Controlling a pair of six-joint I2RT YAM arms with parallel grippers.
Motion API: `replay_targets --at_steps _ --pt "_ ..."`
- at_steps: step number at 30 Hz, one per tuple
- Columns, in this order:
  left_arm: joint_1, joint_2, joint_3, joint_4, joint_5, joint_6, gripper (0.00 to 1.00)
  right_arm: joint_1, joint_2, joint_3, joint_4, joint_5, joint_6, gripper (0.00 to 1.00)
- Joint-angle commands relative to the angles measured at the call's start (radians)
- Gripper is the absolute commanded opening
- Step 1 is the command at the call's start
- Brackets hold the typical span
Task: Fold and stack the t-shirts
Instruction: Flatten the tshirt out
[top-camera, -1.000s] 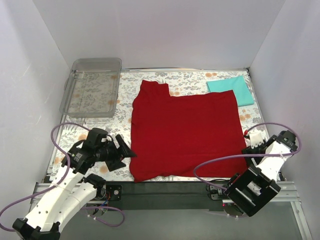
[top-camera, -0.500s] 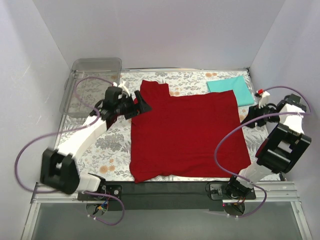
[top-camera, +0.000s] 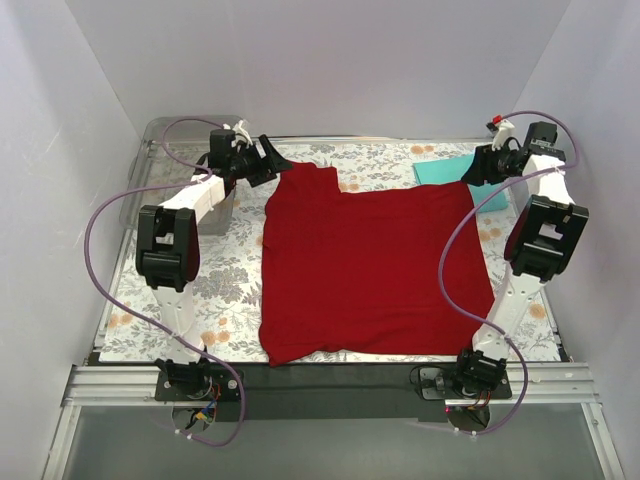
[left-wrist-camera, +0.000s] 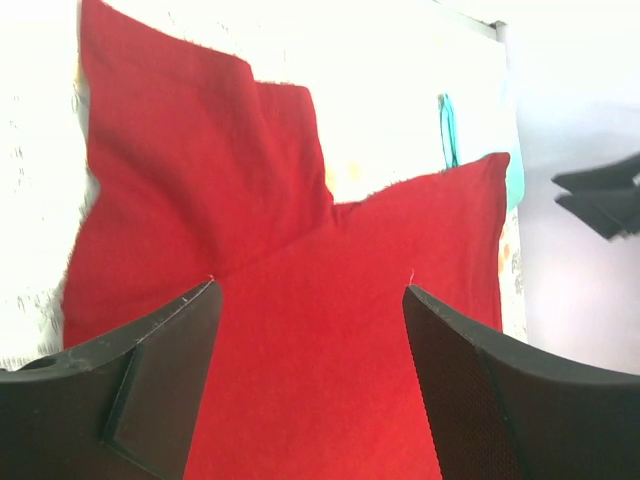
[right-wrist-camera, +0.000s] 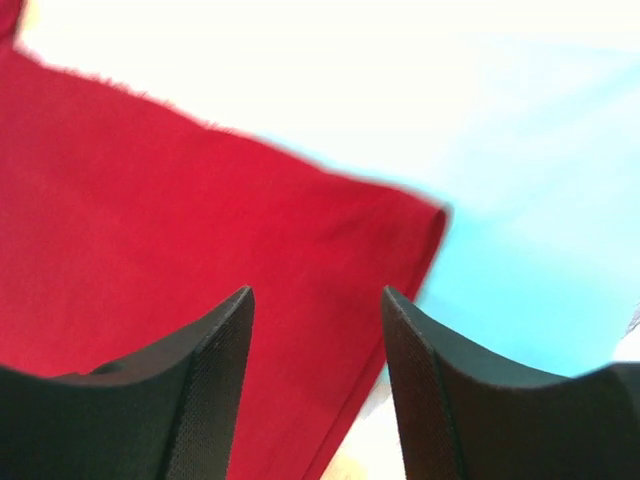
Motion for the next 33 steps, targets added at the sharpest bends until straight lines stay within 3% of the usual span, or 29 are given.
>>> replay_targets --at_steps 1,10,33 --pt "0.009 0.023 0.071 0.039 0.059 0.0 0.67 0.008 0.095 0.162 0.037 0.048 0.103 0.5" --pt "0.014 0.119 0.142 0.038 0.082 -0.01 0.66 0.019 0.237 0.304 0.055 0.082 0.151 0.45" --pt "0.023 0.128 0.119 0.033 0.096 0.004 0.66 0.042 0.336 0.354 0.072 0.135 0.173 0.37"
